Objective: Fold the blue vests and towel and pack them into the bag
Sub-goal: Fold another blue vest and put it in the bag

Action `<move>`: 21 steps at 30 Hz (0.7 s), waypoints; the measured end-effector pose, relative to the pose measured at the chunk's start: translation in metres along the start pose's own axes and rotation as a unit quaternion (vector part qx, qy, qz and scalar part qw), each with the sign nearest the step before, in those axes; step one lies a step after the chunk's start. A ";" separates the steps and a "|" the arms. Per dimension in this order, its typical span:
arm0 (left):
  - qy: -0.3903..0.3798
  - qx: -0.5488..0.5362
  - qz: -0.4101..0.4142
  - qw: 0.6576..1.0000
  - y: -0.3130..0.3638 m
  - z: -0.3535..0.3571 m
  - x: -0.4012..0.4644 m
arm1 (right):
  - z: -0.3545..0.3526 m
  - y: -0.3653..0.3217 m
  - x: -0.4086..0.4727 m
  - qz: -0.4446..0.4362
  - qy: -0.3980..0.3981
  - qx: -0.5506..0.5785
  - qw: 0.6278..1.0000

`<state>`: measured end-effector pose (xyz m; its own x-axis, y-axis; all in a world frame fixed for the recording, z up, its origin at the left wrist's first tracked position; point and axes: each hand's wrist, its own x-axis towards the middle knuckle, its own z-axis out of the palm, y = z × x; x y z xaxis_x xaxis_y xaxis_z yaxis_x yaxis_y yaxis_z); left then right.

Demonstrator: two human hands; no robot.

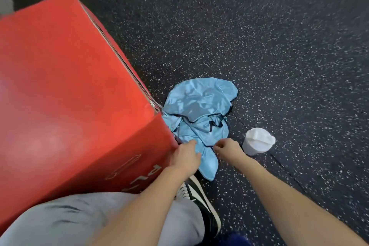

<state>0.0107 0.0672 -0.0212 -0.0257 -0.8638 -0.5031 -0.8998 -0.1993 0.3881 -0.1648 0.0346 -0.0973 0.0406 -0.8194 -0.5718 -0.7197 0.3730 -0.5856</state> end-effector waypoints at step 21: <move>0.030 -0.080 0.022 0.996 0.001 -0.013 0.017 | -0.029 -0.051 0.056 -0.044 0.082 0.208 0.974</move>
<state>0.0149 0.0462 -0.0200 -0.0332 -0.8987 -0.4373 -0.8176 -0.2272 0.5290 -0.1462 -0.0433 -0.0827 -0.0472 -0.9018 -0.4296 -0.3750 0.4146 -0.8291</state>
